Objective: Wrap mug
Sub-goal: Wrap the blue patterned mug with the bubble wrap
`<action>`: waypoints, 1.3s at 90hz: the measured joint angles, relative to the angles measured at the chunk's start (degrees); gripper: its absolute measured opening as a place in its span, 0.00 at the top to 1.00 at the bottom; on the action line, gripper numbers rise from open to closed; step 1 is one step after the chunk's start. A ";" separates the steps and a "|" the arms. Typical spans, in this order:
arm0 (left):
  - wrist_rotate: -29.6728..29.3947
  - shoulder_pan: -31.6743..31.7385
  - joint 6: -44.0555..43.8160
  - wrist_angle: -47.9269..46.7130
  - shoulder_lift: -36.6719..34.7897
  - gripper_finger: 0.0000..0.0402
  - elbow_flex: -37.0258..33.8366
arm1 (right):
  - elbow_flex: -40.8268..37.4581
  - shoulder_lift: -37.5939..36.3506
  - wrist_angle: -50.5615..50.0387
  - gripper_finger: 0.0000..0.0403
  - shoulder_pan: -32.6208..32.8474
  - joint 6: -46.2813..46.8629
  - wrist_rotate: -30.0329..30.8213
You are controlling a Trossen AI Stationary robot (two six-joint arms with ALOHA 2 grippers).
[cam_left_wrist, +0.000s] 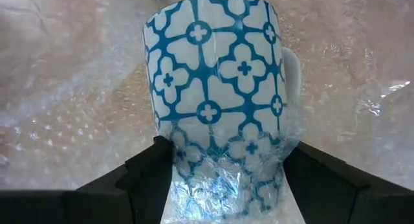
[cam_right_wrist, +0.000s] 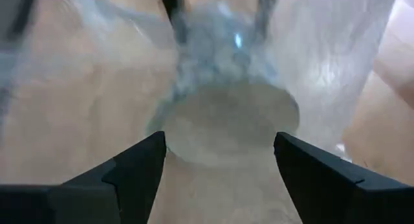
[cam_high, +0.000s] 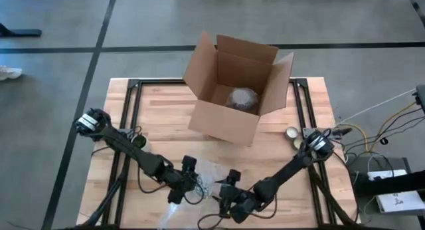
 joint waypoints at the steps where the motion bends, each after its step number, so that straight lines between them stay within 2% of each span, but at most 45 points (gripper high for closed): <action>1: -0.01 0.00 -0.01 -0.01 0.00 0.37 0.00 | 0.19 0.01 -0.85 0.35 -0.11 0.53 0.35; 10: 0.04 -0.07 -0.06 -0.01 0.00 0.36 0.00 | 2.18 -1.18 -10.57 0.43 -0.96 2.46 1.44; 21: -0.01 -0.07 0.43 -0.05 0.00 0.35 0.00 | 5.57 -3.48 -23.99 0.61 -1.27 -1.68 1.28; 34: 0.03 -0.07 1.65 -0.07 -0.02 0.36 0.00 | 9.87 -6.46 -34.64 0.91 -1.96 -15.71 1.38; 39: -0.04 -0.07 2.38 -0.03 -0.04 0.36 0.00 | 10.68 -7.41 -36.63 0.97 -2.33 -24.25 1.78; 51: -0.79 -0.11 4.20 0.19 -0.07 0.37 0.00 | 11.95 -9.57 -39.52 0.96 -3.47 -43.00 6.07; 61: -0.90 -0.09 4.87 0.36 -0.07 0.36 0.00 | 12.07 -11.35 -43.75 0.99 -4.65 -56.32 9.75; 75: -1.45 -0.12 7.72 0.83 -0.07 0.36 0.00 | 12.03 -12.06 -44.41 0.99 -6.57 -67.50 18.81; 80: -1.54 -0.13 8.70 0.91 -0.07 0.37 0.00 | 12.00 -12.21 -44.54 1.00 -7.68 -69.84 19.98; 86: -1.63 -0.15 9.96 1.09 -0.09 0.37 0.00 | 12.02 -12.30 -44.60 1.00 -9.19 -68.99 18.00; 100: -1.69 -0.15 11.97 1.22 -0.11 0.38 0.00 | 12.00 -12.30 -46.83 0.99 -11.17 -60.84 4.79; 117: -1.79 -0.15 12.02 1.22 -0.11 0.36 0.00 | 11.98 -12.30 -50.27 0.96 -10.40 -51.04 -5.01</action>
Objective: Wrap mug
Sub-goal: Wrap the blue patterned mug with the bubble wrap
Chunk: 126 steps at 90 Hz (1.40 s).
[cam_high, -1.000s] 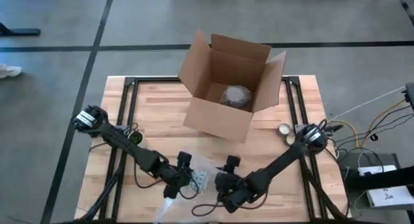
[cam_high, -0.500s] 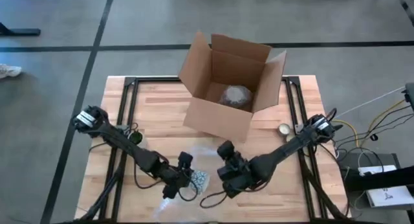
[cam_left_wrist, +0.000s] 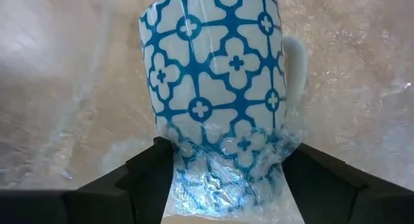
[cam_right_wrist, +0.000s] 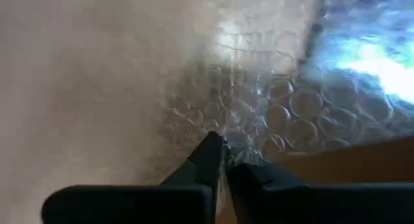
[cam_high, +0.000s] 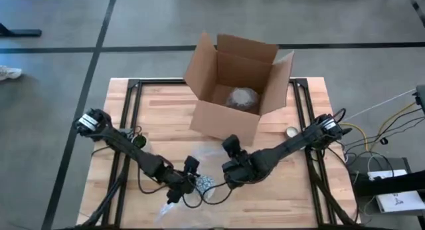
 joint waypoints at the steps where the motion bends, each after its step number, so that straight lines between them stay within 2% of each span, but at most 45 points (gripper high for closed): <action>1: -0.07 0.00 -0.01 0.00 0.00 0.37 0.00 | 0.00 0.00 0.03 0.95 0.13 0.51 -0.75; 15: -0.58 -0.02 0.10 0.04 -0.11 0.38 0.00 | 0.00 0.00 -0.21 0.87 2.74 6.16 -12.67; 21: -0.71 -0.02 0.36 0.07 -0.11 0.38 0.00 | 0.00 0.01 -2.18 0.83 3.45 8.64 -14.01; 43: -1.04 -0.22 2.73 0.19 -0.22 0.37 0.00 | 0.64 -1.45 -20.40 0.70 3.92 17.64 -7.15; 61: -1.17 -0.28 3.25 0.43 -0.22 0.38 0.00 | 7.28 -3.74 -22.38 0.64 3.94 16.51 -0.03; 72: -1.23 -0.28 3.39 0.66 -0.22 0.39 0.00 | 13.64 -3.91 -19.04 0.64 3.92 12.83 3.91; 85: -1.23 -0.28 3.46 0.77 -0.22 0.39 0.00 | 15.27 -3.91 -8.66 0.68 2.25 10.33 1.24; 95: -1.23 -0.28 3.49 0.81 -0.25 0.38 0.00 | 11.60 -3.91 -2.44 0.72 -0.04 13.02 -2.60; 106: -1.21 -0.28 3.52 0.83 -0.44 0.38 0.00 | 5.69 -3.85 3.91 0.77 -2.75 18.94 -12.05; 112: -1.21 -0.28 3.49 0.85 -0.66 0.39 0.00 | 2.31 -3.85 6.45 0.79 -3.76 23.01 -15.23; 126: -1.23 -0.26 4.27 0.93 -1.34 0.39 0.00 | -2.48 -3.76 -1.44 0.79 -5.89 29.93 -15.89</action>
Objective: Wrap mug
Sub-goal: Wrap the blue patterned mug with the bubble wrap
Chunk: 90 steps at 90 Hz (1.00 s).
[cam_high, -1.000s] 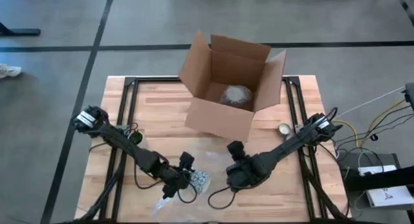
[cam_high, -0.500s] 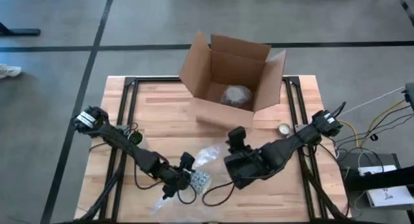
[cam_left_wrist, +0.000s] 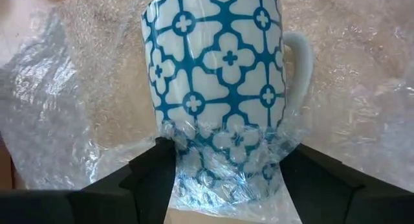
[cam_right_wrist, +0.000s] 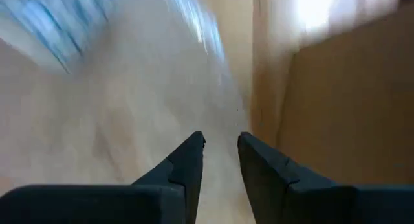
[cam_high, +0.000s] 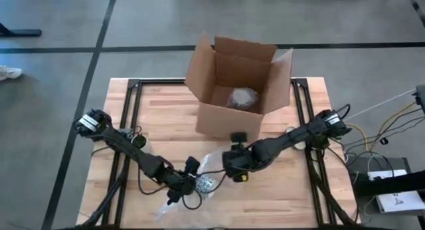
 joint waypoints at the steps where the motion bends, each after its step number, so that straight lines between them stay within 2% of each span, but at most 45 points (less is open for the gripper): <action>1: 0.01 0.00 0.08 0.01 -0.06 0.39 0.00 | -0.29 0.00 -0.47 0.78 -0.21 0.36 0.00; 7: 0.02 -0.01 0.42 0.01 -0.34 0.38 0.00 | -2.24 0.00 -1.56 0.76 -1.75 0.44 -0.07; 15: 0.02 -0.02 0.45 0.03 -0.45 0.38 0.00 | -4.98 0.01 -0.92 0.71 -3.87 -4.17 -1.82; 31: 0.03 -0.02 -0.06 0.05 -0.54 0.37 0.00 | -7.94 0.20 3.90 0.60 -9.14 -11.28 -10.49; 44: 0.04 -0.02 -0.31 0.08 -0.56 0.38 0.00 | -8.56 0.15 6.24 0.53 -11.71 -12.67 -12.97; 50: 0.05 -0.02 -0.42 0.10 -0.59 0.39 0.00 | -8.87 0.05 8.79 0.51 -11.90 -12.63 -15.86; 71: 0.06 -0.02 -0.45 0.27 -0.61 0.39 0.00 | -12.36 0.80 20.91 0.48 -12.77 -19.12 -19.90; 90: 0.07 -0.02 -0.45 0.52 -0.65 0.39 -0.02 | -13.65 5.48 24.71 0.45 -13.16 -21.02 -20.17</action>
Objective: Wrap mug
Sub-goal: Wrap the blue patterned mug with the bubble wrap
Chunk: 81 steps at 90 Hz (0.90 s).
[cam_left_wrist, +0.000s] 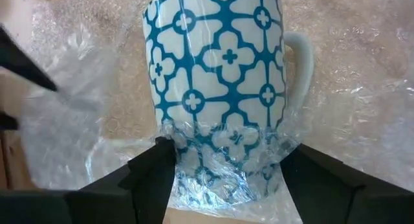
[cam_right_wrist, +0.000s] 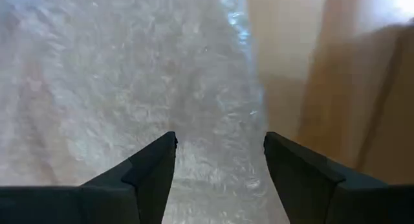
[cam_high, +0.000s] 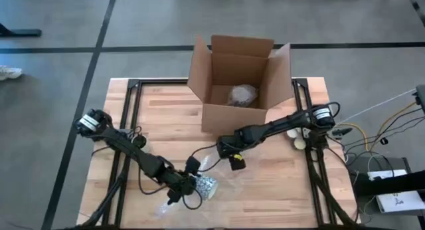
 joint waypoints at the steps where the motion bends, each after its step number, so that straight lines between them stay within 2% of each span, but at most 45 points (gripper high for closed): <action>1: 0.01 0.00 0.00 0.04 0.00 0.39 0.00 | 0.00 0.28 0.28 0.46 0.00 0.14 0.02; 10: 0.01 0.00 0.00 0.17 -0.02 0.40 0.00 | 0.00 2.16 1.51 0.49 0.44 1.07 0.17; 18: 0.03 0.00 0.00 0.22 -0.02 0.41 0.00 | 0.00 2.84 2.66 0.57 1.01 1.81 0.42; 41: 0.04 0.00 0.00 0.68 -0.02 0.39 0.00 | 0.06 2.67 1.49 0.96 1.53 1.93 0.37; 55: 0.16 0.00 0.00 0.69 -0.02 0.40 0.00 | 3.08 2.34 -5.29 0.97 2.29 4.67 0.59; 81: 0.14 0.00 0.00 0.70 -0.02 0.41 0.02 | 13.91 1.30 -21.02 1.00 7.09 8.79 4.13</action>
